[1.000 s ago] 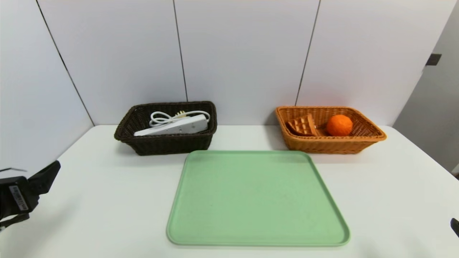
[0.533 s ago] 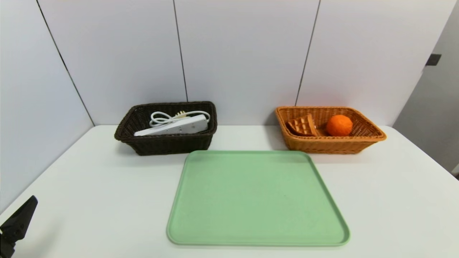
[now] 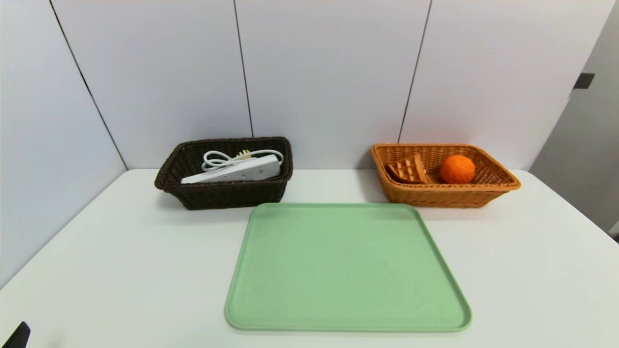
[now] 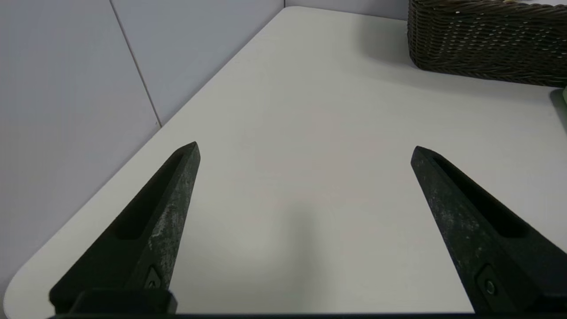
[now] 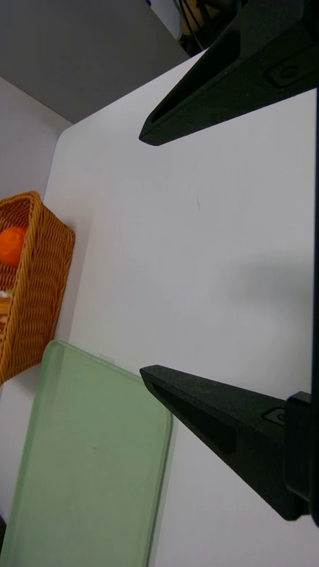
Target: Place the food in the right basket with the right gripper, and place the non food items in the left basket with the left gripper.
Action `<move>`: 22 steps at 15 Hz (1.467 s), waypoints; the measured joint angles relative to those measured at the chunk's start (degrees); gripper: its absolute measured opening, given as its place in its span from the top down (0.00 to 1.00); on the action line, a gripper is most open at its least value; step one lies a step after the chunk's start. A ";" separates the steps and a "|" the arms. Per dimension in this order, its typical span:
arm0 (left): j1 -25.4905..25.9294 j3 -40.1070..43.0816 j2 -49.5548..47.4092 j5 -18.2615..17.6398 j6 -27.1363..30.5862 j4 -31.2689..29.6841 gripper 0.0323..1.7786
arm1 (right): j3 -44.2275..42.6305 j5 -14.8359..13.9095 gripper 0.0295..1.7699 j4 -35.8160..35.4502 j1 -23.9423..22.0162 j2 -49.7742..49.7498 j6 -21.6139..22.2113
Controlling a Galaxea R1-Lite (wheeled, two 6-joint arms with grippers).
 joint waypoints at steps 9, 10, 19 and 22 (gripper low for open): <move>-1.87 -1.99 -13.56 -1.07 -0.65 13.34 0.05 | -0.52 0.90 0.03 10.25 0.44 -9.65 -0.06; -2.06 -2.54 -15.08 -1.24 -0.69 16.27 0.05 | -0.26 1.84 0.03 10.17 0.44 -10.07 -0.06; -2.32 -3.47 -18.09 -8.66 14.90 0.94 0.05 | -1.35 2.97 0.03 -1.52 0.44 -12.23 -0.20; -2.32 -3.30 -18.13 -10.42 18.09 -2.51 0.05 | -0.63 2.91 0.03 -9.80 0.44 -12.23 -0.78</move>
